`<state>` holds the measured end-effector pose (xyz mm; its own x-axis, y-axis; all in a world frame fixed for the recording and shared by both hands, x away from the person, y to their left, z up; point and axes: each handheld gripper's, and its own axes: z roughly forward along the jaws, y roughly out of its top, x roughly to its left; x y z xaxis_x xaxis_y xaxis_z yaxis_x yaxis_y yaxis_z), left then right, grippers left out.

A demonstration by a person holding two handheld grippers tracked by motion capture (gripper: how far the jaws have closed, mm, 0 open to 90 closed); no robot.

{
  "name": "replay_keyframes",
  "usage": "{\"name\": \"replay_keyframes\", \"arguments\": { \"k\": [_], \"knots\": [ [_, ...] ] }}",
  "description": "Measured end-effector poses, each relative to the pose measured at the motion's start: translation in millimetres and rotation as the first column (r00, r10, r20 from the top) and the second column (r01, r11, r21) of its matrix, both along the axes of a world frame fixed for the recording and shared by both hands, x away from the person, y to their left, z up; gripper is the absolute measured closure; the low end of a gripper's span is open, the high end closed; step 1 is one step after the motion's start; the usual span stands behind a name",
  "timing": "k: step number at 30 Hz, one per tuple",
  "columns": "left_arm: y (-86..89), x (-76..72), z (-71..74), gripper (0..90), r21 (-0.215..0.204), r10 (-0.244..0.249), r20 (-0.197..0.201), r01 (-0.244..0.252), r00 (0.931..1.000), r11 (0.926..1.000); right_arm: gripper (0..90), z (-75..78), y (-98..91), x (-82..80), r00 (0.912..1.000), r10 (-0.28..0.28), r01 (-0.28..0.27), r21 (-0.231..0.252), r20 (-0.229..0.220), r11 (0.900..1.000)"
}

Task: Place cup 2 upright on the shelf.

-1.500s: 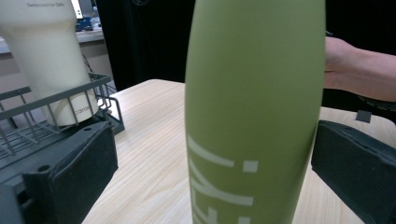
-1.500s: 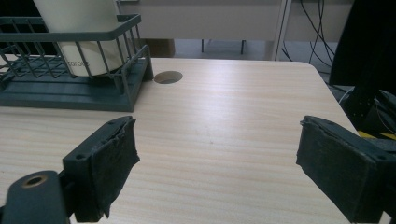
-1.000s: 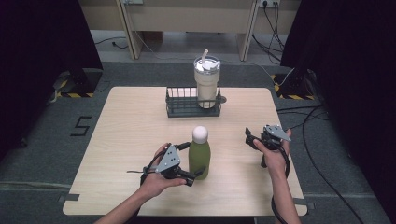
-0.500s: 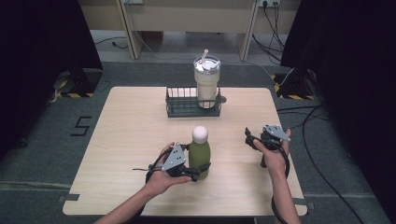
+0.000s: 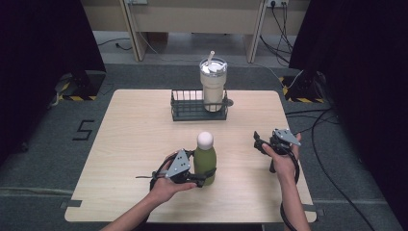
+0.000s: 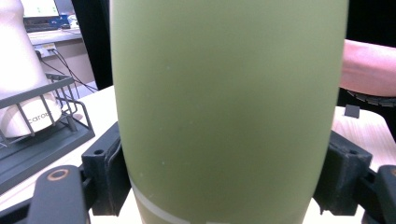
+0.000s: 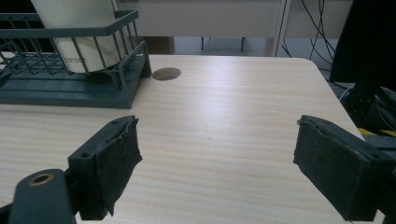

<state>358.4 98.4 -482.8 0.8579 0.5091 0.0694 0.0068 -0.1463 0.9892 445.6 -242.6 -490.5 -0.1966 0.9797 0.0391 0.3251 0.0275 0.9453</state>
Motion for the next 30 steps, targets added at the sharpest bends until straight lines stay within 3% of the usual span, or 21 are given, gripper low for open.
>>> {"name": "replay_keyframes", "arguments": {
  "k": [13,30],
  "knots": [
    [10.0,-1.0,5.2,20.1,0.010,0.024,0.013,-0.024,0.9996,0.9997,14.5,0.5,-0.3,0.0,1.0000,-0.004,0.004,0.004,0.001,1.0000],
    [25.8,8.6,29.3,20.2,-0.010,0.090,0.055,-0.090,0.9944,0.9959,14.6,1.0,-0.3,0.0,1.0000,-0.007,0.007,0.009,0.000,0.9999]
  ]
}}
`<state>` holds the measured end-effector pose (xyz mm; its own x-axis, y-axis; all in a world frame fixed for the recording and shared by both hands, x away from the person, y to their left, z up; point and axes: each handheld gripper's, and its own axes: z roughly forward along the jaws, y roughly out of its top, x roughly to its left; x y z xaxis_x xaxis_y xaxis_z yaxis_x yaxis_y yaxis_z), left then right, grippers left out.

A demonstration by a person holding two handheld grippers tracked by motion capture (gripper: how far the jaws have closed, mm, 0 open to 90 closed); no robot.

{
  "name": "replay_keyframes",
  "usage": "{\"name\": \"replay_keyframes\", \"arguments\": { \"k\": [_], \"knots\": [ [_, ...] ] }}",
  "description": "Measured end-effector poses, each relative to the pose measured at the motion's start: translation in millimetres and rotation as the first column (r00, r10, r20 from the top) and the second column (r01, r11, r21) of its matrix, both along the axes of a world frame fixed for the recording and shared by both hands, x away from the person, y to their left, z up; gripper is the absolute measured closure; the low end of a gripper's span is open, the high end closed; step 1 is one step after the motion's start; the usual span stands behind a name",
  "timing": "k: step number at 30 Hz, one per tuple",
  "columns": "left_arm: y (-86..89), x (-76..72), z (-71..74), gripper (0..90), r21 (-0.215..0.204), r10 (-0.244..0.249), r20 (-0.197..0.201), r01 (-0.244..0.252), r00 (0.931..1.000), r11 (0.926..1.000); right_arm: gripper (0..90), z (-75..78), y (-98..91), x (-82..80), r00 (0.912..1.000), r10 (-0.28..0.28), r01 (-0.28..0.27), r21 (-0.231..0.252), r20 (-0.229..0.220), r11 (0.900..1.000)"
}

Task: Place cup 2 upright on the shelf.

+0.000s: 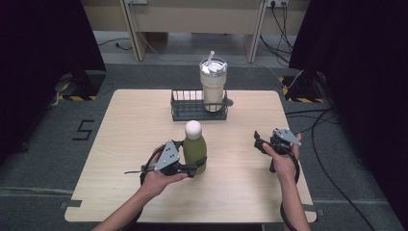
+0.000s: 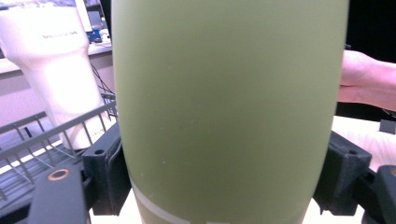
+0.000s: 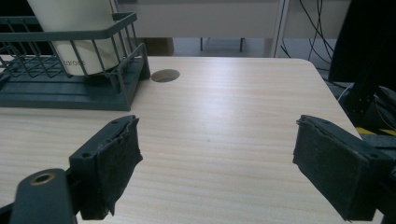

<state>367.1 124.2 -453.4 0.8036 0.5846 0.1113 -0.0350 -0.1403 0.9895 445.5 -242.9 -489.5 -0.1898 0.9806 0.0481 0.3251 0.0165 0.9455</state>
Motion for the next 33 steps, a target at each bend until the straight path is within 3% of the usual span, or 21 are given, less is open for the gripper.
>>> {"name": "replay_keyframes", "arguments": {
  "k": [17,33],
  "knots": [
    [13.6,14.1,17.3,20.2,-0.018,0.073,0.016,-0.072,0.9972,0.9972,14.7,-0.9,0.4,0.1,1.0000,0.001,-0.001,-0.003,-0.002,1.0000],
    [24.1,28.3,30.0,20.2,-0.008,0.131,0.031,-0.130,0.9910,0.9914,14.7,-1.8,0.3,0.2,1.0000,-0.002,0.002,0.000,-0.006,1.0000]
  ]
}}
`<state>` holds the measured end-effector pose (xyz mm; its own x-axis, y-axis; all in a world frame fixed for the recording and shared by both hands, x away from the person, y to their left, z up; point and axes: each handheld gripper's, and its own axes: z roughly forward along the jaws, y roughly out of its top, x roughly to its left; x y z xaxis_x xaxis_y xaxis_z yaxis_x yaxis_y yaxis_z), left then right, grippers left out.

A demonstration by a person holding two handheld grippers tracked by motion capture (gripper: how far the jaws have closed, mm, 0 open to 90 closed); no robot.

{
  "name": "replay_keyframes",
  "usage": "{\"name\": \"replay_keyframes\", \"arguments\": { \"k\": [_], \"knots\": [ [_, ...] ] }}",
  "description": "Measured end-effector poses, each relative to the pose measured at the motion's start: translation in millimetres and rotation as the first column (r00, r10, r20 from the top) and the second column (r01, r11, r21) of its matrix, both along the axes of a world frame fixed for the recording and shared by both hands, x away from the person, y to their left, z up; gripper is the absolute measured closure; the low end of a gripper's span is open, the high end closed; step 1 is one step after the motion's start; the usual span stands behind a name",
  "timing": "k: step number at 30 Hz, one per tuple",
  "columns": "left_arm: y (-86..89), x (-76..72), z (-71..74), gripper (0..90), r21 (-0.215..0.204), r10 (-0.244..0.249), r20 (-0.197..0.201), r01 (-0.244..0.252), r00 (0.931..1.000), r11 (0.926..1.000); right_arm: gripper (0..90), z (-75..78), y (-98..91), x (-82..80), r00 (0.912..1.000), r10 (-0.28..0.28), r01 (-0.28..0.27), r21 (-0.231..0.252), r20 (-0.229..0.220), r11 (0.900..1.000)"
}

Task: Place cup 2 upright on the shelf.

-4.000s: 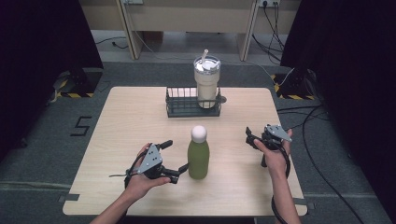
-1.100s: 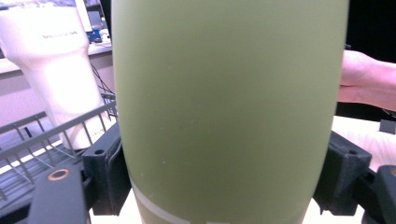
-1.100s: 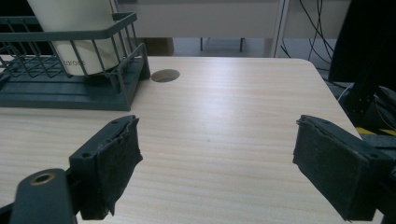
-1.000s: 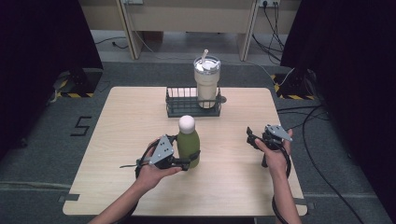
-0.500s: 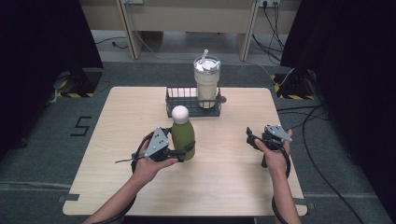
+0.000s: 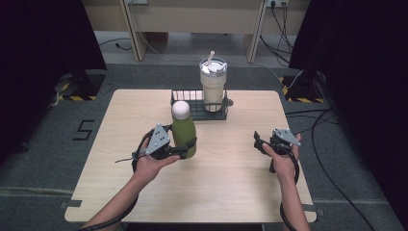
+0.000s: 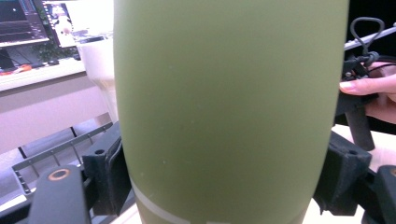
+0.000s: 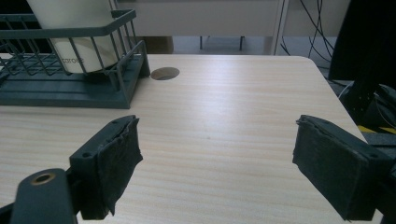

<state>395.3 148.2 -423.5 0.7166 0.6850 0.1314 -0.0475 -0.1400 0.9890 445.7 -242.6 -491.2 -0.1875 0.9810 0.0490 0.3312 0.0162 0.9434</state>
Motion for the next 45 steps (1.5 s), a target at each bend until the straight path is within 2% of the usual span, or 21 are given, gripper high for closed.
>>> {"name": "replay_keyframes", "arguments": {
  "k": [12,16,20,21,23,24,25,32,37,45],
  "knots": [
    [4.3,13.3,6.0,20.2,0.000,0.039,-0.005,-0.039,0.9992,0.9992,14.8,0.6,-0.3,0.1,1.0000,0.000,0.000,0.002,0.001,1.0000],
    [4.9,17.4,11.0,20.2,0.007,0.047,0.006,-0.047,0.9989,0.9989,14.8,2.4,0.3,0.6,1.0000,0.000,0.000,0.014,0.005,0.9999],
    [5.6,20.9,12.3,20.2,-0.004,0.061,0.019,-0.061,0.9979,0.9981,14.8,3.3,0.0,-0.2,1.0000,0.000,0.000,0.012,0.007,0.9999],
    [5.4,21.5,11.8,20.2,-0.008,0.061,0.007,-0.061,0.9981,0.9981,14.8,3.7,0.0,-0.4,1.0000,0.001,-0.001,0.012,0.008,0.9999],
    [6.5,24.2,10.9,20.2,-0.004,0.071,0.015,-0.071,0.9974,0.9975,14.8,4.4,0.2,-0.6,0.9999,-0.002,0.002,0.015,0.012,0.9999],
    [6.8,24.6,10.0,20.2,-0.005,0.073,0.006,-0.073,0.9973,0.9974,14.8,4.4,0.4,-0.7,0.9999,-0.001,0.001,0.014,0.012,0.9999],
    [8.2,26.2,9.0,20.1,-0.002,0.086,0.017,-0.086,0.9961,0.9963,14.8,4.2,0.2,-0.7,0.9999,-0.001,0.001,0.011,0.012,0.9999],
    [11.0,35.2,7.6,20.2,-0.005,0.113,0.004,-0.113,0.9936,0.9936,14.8,3.0,-2.2,-0.4,0.9999,-0.011,0.011,0.013,0.008,0.9999],
    [11.9,41.9,10.1,20.1,0.001,0.148,0.019,-0.148,0.9889,0.9891,14.8,2.2,-1.8,-1.3,0.9999,-0.009,0.009,0.007,0.006,0.9999],
    [10.3,48.6,14.3,20.2,-0.008,0.153,0.014,-0.153,0.9881,0.9881,14.8,3.2,-1.5,-1.6,0.9999,-0.010,0.010,0.009,0.009,0.9999]
  ]
}}
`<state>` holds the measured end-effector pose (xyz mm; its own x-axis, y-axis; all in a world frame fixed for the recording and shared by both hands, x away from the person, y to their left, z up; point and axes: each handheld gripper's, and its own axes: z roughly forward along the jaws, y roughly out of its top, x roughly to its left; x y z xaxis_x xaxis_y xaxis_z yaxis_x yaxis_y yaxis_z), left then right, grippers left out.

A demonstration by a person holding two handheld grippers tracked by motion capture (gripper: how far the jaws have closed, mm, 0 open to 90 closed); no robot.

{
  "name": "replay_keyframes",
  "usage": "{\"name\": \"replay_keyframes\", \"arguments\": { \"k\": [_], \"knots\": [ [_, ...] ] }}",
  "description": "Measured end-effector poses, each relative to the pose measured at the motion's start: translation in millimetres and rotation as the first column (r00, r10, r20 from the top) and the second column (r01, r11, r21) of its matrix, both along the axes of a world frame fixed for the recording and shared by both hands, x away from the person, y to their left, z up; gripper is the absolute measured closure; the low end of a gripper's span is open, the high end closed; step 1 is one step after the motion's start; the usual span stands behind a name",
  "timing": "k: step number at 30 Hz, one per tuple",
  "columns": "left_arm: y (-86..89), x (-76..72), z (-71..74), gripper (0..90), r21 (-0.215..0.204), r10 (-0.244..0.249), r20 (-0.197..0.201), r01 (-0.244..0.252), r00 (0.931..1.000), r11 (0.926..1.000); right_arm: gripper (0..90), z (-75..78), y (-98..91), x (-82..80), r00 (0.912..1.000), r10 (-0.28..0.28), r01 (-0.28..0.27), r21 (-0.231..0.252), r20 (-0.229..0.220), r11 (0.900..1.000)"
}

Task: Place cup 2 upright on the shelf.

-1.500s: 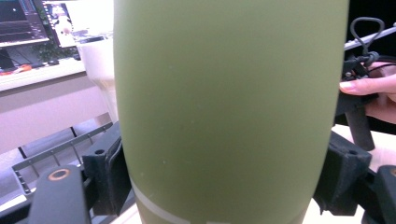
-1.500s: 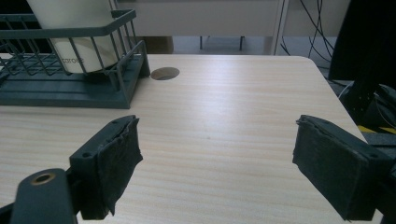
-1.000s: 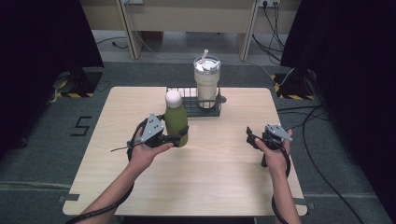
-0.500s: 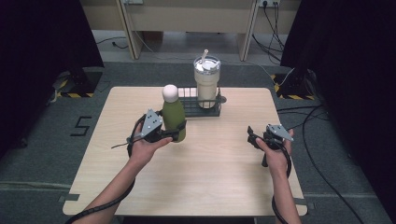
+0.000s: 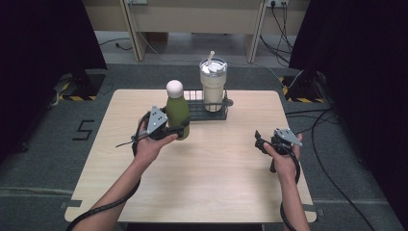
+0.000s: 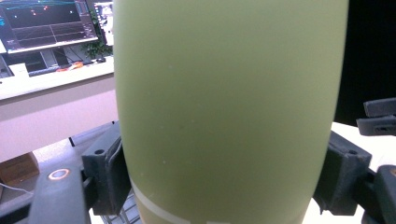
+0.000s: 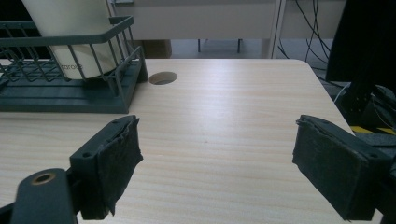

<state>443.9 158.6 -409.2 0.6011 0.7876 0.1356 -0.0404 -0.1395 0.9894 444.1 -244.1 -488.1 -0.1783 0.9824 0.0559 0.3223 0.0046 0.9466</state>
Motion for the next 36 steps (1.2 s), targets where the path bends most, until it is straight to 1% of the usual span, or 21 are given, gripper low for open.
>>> {"name": "replay_keyframes", "arguments": {
  "k": [5,7,8,12,15,18,21,25,36],
  "knots": [
    [-0.5,4.8,2.6,20.2,-0.009,0.012,-0.001,-0.012,0.9999,0.9999,14.9,-1.7,1.0,0.3,1.0000,0.001,-0.001,-0.004,-0.008,1.0000],
    [-0.5,7.3,4.9,20.1,-0.013,0.024,-0.003,-0.024,0.9997,0.9996,14.9,-1.9,1.4,0.3,1.0000,0.001,-0.001,-0.003,-0.009,1.0000],
    [-0.3,8.4,6.3,20.1,-0.009,0.025,0.002,-0.025,0.9997,0.9996,14.9,-1.9,1.3,0.5,1.0000,0.003,-0.003,-0.005,-0.008,1.0000],
    [-0.5,12.8,10.4,20.1,-0.019,0.035,0.007,-0.034,0.9994,0.9992,14.8,-2.2,1.3,0.6,1.0000,0.003,-0.003,-0.006,-0.009,1.0000],
    [-0.9,17.1,11.6,20.1,-0.014,0.043,0.010,-0.043,0.9990,0.9990,14.9,-2.6,1.2,0.7,0.9999,0.003,-0.003,-0.007,-0.010,1.0000],
    [-1.0,20.5,12.3,20.1,-0.021,0.050,0.007,-0.050,0.9987,0.9985,14.9,-2.9,1.3,0.7,0.9999,0.003,-0.003,-0.005,-0.012,1.0000],
    [-0.5,24.2,12.5,20.1,-0.014,0.060,0.008,-0.060,0.9982,0.9981,14.9,-3.2,1.7,0.6,0.9999,0.001,-0.001,-0.002,-0.014,1.0000],
    [0.8,30.3,12.9,20.1,-0.023,0.070,-0.002,-0.070,0.9975,0.9973,14.9,-3.3,1.1,1.0,0.9999,0.002,-0.002,-0.006,-0.012,1.0000],
    [0.8,42.0,18.5,20.1,-0.039,0.083,-0.004,-0.083,0.9965,0.9958,14.9,-3.3,1.8,1.3,0.9999,0.003,-0.003,-0.008,-0.014,1.0000]
  ]
}}
